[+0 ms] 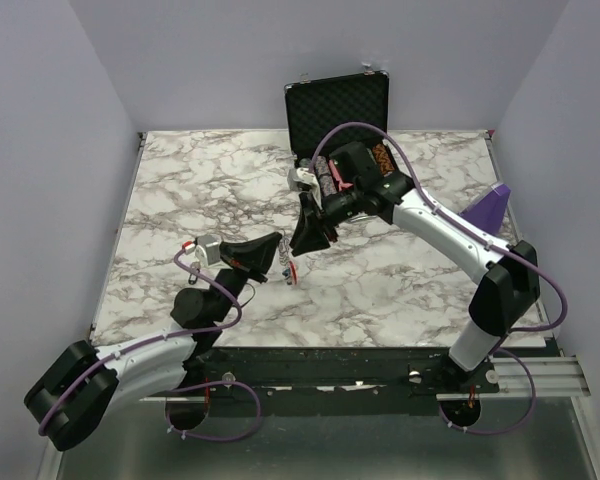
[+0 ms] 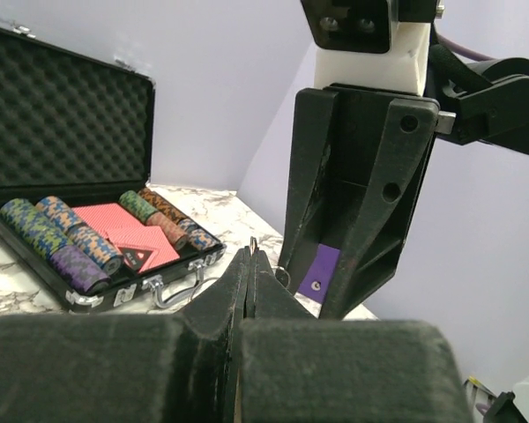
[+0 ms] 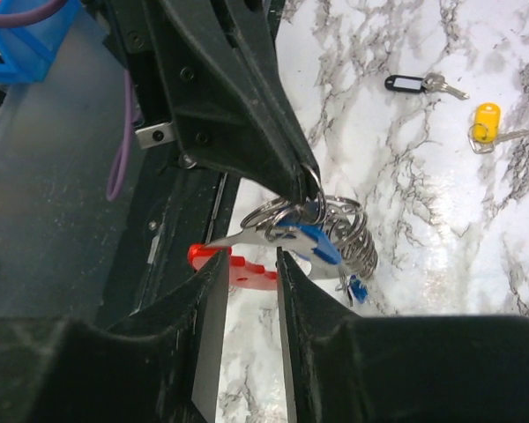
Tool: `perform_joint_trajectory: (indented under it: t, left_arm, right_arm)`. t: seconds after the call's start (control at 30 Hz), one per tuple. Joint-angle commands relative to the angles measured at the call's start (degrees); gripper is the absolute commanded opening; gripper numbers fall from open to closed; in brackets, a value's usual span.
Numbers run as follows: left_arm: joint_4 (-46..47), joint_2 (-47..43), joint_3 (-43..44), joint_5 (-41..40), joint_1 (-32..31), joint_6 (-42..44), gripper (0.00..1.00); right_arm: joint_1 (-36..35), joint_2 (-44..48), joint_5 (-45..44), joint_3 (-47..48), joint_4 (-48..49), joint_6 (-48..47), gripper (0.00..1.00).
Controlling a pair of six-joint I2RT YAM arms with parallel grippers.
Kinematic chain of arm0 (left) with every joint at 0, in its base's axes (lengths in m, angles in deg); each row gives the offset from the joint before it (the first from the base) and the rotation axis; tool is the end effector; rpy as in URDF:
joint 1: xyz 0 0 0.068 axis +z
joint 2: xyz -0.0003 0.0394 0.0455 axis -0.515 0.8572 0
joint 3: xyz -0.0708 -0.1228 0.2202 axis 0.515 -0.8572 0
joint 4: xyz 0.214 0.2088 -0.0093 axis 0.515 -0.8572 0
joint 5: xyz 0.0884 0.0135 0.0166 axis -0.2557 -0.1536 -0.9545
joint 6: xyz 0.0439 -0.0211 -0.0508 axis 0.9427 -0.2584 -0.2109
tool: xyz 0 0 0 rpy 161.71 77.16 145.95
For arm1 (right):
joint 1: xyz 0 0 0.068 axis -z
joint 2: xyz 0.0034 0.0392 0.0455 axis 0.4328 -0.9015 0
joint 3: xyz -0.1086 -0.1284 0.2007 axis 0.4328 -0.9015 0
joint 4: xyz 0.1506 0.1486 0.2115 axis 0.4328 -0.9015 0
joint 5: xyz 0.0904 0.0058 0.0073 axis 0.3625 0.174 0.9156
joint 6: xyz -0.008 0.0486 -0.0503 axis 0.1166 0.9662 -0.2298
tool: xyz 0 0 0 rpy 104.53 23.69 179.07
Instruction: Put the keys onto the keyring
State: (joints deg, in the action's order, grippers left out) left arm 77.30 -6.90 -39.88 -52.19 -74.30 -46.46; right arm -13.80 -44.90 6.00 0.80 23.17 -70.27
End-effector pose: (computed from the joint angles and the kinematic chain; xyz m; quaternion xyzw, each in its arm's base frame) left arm 0.1697 -0.1501 0.2105 0.0077 0.5244 -0.4810 0.7025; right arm 0.2894 0.3034 0.3051 -0.5869 0.5702 0.5085 0.2680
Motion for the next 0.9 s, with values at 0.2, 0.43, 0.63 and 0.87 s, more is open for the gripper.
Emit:
perform_joint_trajectory:
  t: [0.2, 0.43, 0.63, 0.87]
  left_arm:
    - [3.78, -8.03, 0.35, 25.19, 7.44, -2.7, 0.0]
    - [0.6, -7.6, 3.78, 36.63, 10.53, -5.41, 0.0]
    - [5.87, -1.71, 5.63, 40.78, 10.53, -8.76, 0.0]
    - [6.14, 0.23, 6.6, 40.78, 10.44, -9.11, 0.0]
  right_arm:
    - [4.81, 5.29, 10.66, 4.28, -12.22, -11.74, 0.46]
    - [4.81, 5.21, 16.36, -3.01, -7.74, -15.95, 0.47]
    - [4.81, 5.38, 18.92, -3.81, -7.38, -15.87, 0.43]
    - [4.81, 5.47, 19.28, -4.68, -4.66, -12.36, 0.37]
